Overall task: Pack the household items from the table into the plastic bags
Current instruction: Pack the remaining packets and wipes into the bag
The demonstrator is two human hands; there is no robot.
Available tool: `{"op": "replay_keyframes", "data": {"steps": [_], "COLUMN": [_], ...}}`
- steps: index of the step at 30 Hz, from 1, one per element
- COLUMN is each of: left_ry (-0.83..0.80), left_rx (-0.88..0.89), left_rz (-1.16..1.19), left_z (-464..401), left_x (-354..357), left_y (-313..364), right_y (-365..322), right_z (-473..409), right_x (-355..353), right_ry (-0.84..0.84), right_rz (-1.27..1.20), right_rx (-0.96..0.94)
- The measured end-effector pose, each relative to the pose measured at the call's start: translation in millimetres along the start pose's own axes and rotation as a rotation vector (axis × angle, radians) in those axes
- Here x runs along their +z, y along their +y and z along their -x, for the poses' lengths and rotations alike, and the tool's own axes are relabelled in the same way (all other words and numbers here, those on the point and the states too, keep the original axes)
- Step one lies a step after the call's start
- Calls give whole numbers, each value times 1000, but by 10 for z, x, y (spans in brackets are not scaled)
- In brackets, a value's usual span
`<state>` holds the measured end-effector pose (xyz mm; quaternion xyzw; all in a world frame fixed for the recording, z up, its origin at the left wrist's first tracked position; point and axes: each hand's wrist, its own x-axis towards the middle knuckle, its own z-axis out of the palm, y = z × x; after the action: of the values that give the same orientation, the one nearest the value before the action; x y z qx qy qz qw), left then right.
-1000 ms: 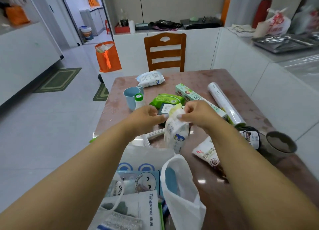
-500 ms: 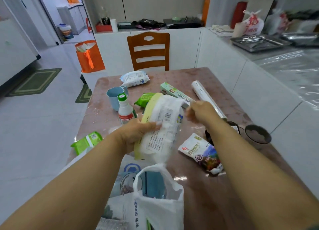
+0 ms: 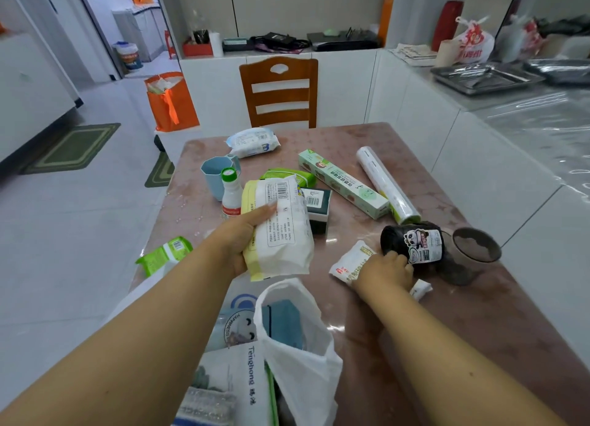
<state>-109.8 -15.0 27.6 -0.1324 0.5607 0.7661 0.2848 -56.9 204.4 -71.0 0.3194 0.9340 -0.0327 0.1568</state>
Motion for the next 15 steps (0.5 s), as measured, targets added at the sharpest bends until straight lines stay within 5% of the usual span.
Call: {"op": "replay_keyframes", "data": {"steps": [15], "left_ry": [96], "left_rx": [20], "left_rz": [76], "left_z": [154], "left_x": [-57], "left_y": [11], "right_y": [-24], "right_z": [45], "right_x": [-259], "right_ry": [-147], "right_rz": [173], "right_rx": [-147]}}
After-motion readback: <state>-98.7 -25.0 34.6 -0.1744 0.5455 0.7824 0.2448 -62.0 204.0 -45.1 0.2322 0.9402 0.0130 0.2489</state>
